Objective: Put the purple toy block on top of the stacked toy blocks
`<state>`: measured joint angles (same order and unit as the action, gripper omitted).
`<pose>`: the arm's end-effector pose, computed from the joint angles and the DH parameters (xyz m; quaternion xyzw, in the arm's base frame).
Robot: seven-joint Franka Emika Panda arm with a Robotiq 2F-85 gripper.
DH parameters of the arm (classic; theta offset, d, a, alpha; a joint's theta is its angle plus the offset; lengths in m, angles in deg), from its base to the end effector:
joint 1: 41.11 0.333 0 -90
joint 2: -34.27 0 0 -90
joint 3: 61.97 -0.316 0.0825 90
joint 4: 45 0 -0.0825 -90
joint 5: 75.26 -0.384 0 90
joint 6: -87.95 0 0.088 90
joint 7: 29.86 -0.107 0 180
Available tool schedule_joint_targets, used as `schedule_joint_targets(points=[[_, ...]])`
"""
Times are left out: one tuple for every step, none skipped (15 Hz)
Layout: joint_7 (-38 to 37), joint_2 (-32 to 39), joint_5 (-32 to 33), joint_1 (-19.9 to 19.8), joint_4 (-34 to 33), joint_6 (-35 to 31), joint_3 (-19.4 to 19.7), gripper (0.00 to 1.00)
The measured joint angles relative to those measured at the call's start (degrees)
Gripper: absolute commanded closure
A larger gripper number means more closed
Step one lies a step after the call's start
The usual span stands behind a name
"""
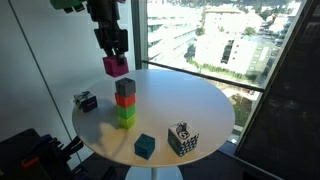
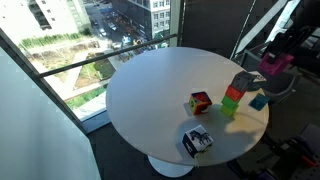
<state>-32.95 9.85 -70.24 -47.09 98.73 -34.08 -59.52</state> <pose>0.4078 -0.0646 0.4360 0.9964 -0.0763 0.0224 0.0299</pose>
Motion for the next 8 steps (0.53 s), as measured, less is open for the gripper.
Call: schedule_joint_targets(points=[[-0.1, 0.25, 0.0, 0.06, -0.35, 0.0, -0.24, 0.69], [-0.17, 0.56, 0.0, 0.07, -0.69, 0.0, -0.47, 0.69], [-0.22, 0.95, 0.0, 0.09, -1.07, 0.0, -0.65, 0.69], [-0.26, 1.41, 0.0, 0.1, -1.44, -0.03, -0.76, 0.69], [-0.29, 1.94, 0.0, 0.13, -1.77, -0.07, -0.81, 0.69], [-0.33, 2.49, 0.0, 0.16, -2.1, -0.13, -0.82, 0.69], [-0.37, 3.08, 0.0, 0.21, -2.47, -0.22, -0.82, 0.69], [-0.42, 3.72, 0.0, 0.24, -2.85, -0.32, -0.82, 0.69]])
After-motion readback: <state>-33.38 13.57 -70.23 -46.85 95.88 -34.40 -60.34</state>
